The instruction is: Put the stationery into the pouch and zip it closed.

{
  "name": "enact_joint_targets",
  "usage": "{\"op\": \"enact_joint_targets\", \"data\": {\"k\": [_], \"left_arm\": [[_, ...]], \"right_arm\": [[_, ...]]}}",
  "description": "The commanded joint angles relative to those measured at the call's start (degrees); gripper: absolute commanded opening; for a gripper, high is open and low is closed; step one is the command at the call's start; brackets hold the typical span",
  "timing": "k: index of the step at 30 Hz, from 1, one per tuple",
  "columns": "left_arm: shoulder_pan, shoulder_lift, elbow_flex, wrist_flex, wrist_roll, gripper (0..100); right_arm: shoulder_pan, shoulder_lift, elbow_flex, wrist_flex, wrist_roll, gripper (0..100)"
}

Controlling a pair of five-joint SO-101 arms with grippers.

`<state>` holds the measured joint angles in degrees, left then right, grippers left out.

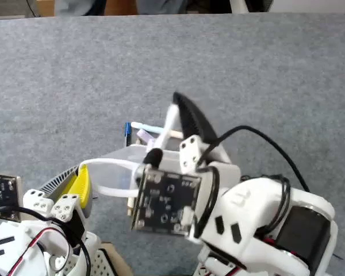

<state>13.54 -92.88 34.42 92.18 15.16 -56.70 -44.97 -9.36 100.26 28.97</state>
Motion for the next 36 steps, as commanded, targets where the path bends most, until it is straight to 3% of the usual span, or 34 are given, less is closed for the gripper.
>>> {"op": "enact_joint_targets", "data": {"k": [1,9,24,28,36], "left_arm": [[0.6,0.6,0.1,-1.2,-0.5,3],[0.3,0.6,0.1,-1.5,-0.5,3],[0.2,0.6,0.1,-1.6,-0.5,3],[0.2,0.6,0.0,-1.6,-0.5,3],[0.2,0.6,-0.2,-1.7,-0.5,3]], "right_arm": [[-2.7,2.9,-2.7,0.2,0.2,52.1],[-8.0,6.9,-6.9,1.0,-6.0,52.0],[14.1,-15.9,-0.1,1.0,-6.1,52.0],[15.6,-18.8,2.8,1.1,-6.2,52.0],[15.2,-26.9,25.8,1.1,-6.2,52.0]]}}
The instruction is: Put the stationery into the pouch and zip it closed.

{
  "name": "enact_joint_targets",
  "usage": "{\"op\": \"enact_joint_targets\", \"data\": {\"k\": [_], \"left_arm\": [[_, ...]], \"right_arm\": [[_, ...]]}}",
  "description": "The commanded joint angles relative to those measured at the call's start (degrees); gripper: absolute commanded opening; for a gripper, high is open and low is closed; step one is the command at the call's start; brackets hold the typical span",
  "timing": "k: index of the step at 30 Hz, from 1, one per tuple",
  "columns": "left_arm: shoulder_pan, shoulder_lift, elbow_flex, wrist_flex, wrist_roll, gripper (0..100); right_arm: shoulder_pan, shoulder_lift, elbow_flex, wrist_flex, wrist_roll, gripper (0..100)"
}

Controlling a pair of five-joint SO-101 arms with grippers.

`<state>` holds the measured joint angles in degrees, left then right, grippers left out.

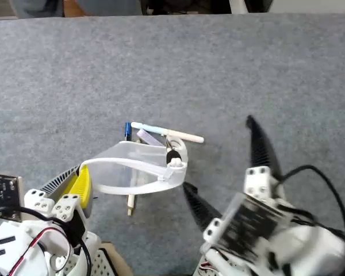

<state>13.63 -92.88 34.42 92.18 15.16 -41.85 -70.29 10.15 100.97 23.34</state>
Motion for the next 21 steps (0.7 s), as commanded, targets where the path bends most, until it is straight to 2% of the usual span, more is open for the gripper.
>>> {"op": "enact_joint_targets", "data": {"k": [1,6,11,21], "left_arm": [[0.1,0.6,-0.2,-1.7,-0.5,3],[0.1,0.6,0.0,-1.7,-0.6,3],[0.1,0.6,0.1,-2.2,-0.6,3],[0.1,0.6,0.1,-2.2,-0.6,3]], "right_arm": [[0.4,-2.2,8.5,0.4,-0.5,52.0],[-0.7,-4.2,15.5,0.4,-0.5,52.0],[-11.9,-4.1,16.5,0.4,-7.6,52.0],[-12.4,2.7,20.0,-2.9,-4.0,52.0]]}}
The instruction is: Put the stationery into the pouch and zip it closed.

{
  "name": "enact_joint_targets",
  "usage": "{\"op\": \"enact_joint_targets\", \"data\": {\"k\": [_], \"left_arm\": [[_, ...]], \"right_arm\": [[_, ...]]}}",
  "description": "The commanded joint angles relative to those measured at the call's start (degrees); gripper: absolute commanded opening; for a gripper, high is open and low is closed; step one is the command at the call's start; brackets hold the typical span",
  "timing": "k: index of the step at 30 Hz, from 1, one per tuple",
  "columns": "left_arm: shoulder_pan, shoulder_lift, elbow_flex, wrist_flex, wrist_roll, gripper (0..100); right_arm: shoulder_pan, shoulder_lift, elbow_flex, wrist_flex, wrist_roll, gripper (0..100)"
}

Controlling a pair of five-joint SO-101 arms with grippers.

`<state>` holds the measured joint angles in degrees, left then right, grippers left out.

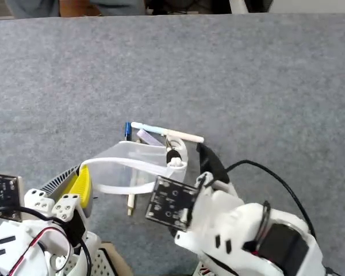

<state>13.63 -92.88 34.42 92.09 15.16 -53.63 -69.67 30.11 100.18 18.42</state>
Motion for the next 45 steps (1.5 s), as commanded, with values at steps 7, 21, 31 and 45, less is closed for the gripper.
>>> {"op": "enact_joint_targets", "data": {"k": [7,21,31,45], "left_arm": [[0.1,0.6,0.1,-2.0,-0.6,3],[0.1,0.6,0.1,-2.0,-0.6,3],[0.6,0.6,0.0,-2.0,-0.6,3],[0.7,1.7,-1.0,0.4,-3.6,16]], "right_arm": [[-0.4,4.6,0.0,-4.7,0.8,51.9],[5.3,4.6,-0.1,-8.8,0.4,9.8],[5.3,4.6,-0.3,-9.5,0.4,1.5],[5.0,4.6,-0.3,-9.1,0.4,1.5]]}}
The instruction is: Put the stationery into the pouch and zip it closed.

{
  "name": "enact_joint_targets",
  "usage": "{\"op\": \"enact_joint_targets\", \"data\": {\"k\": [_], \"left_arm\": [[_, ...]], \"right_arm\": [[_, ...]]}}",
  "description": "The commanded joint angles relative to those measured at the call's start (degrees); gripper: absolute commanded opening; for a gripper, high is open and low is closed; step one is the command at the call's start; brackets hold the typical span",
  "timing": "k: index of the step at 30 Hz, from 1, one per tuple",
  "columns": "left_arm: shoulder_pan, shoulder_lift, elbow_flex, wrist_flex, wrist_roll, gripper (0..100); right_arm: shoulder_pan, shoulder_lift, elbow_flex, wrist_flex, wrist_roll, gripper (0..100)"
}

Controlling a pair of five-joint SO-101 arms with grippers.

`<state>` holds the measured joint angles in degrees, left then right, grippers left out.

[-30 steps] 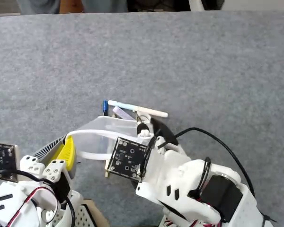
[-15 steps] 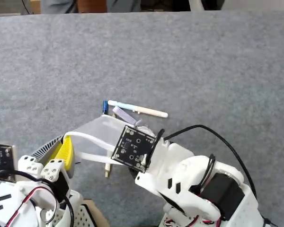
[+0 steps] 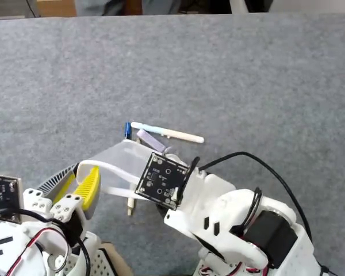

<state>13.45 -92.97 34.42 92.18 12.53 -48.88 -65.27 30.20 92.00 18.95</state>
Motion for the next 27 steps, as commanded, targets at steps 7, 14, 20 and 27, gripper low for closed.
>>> {"op": "enact_joint_targets", "data": {"k": [7,14,20,27], "left_arm": [[0.7,7.1,-0.7,-1.1,-8.3,11],[0.4,8.4,-0.5,-3.3,-9.8,11],[0.3,8.5,-1.1,-3.3,-14.9,11],[0.2,8.6,-2.9,-0.7,-26.8,11]], "right_arm": [[0.3,0.2,-0.5,-0.4,-0.1,1.5],[0.3,0.1,-0.5,-0.1,-0.1,1.5],[0.2,0.1,-0.5,0.0,0.3,1.4],[-2.5,0.1,-0.5,2.2,0.4,1.4]]}}
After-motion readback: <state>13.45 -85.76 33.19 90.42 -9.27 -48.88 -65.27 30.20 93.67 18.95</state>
